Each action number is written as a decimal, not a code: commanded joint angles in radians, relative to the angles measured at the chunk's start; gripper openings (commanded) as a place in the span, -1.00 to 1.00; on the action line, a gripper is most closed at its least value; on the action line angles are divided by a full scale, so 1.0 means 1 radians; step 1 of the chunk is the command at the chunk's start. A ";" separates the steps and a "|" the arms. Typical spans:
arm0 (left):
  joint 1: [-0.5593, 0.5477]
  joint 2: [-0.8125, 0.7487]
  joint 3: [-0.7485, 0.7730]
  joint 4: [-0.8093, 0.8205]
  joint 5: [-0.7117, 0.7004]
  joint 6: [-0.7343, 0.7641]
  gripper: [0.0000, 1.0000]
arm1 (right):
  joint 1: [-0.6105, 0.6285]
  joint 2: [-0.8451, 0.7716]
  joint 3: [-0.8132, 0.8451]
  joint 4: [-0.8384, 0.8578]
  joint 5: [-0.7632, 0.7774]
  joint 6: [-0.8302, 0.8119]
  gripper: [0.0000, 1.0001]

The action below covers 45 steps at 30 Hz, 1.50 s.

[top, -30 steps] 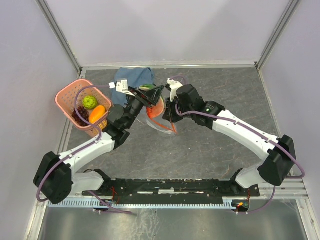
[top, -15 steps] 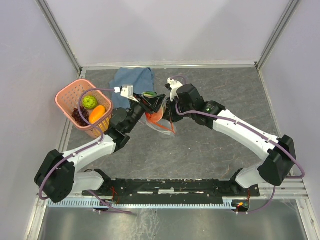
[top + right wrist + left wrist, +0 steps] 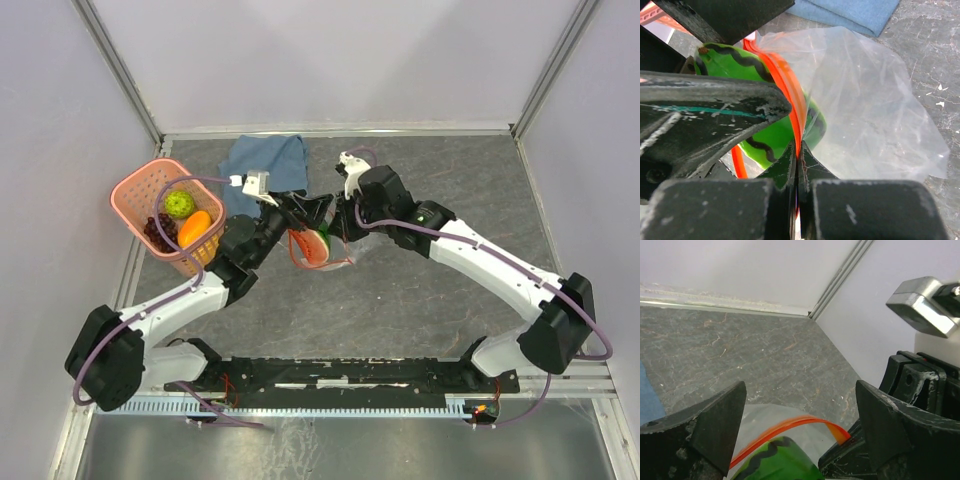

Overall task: Place the food in the zip-top bag and seal the zipper
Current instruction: Place the fake fruit in the zipper food storage bag.

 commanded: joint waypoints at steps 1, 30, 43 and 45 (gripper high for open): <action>-0.003 -0.034 0.065 -0.055 -0.023 0.028 0.92 | -0.010 -0.046 0.006 0.064 0.013 -0.007 -0.96; -0.003 -0.217 0.254 -1.054 -0.139 -0.359 0.52 | -0.128 0.023 -0.027 0.120 -0.091 0.127 -0.96; -0.006 -0.167 0.108 -0.948 0.017 -0.458 0.28 | -0.142 0.020 -0.054 0.147 -0.104 0.139 -0.96; -0.008 -0.145 0.089 -0.918 0.029 -0.470 0.25 | -0.144 0.018 -0.056 0.149 -0.104 0.139 -0.96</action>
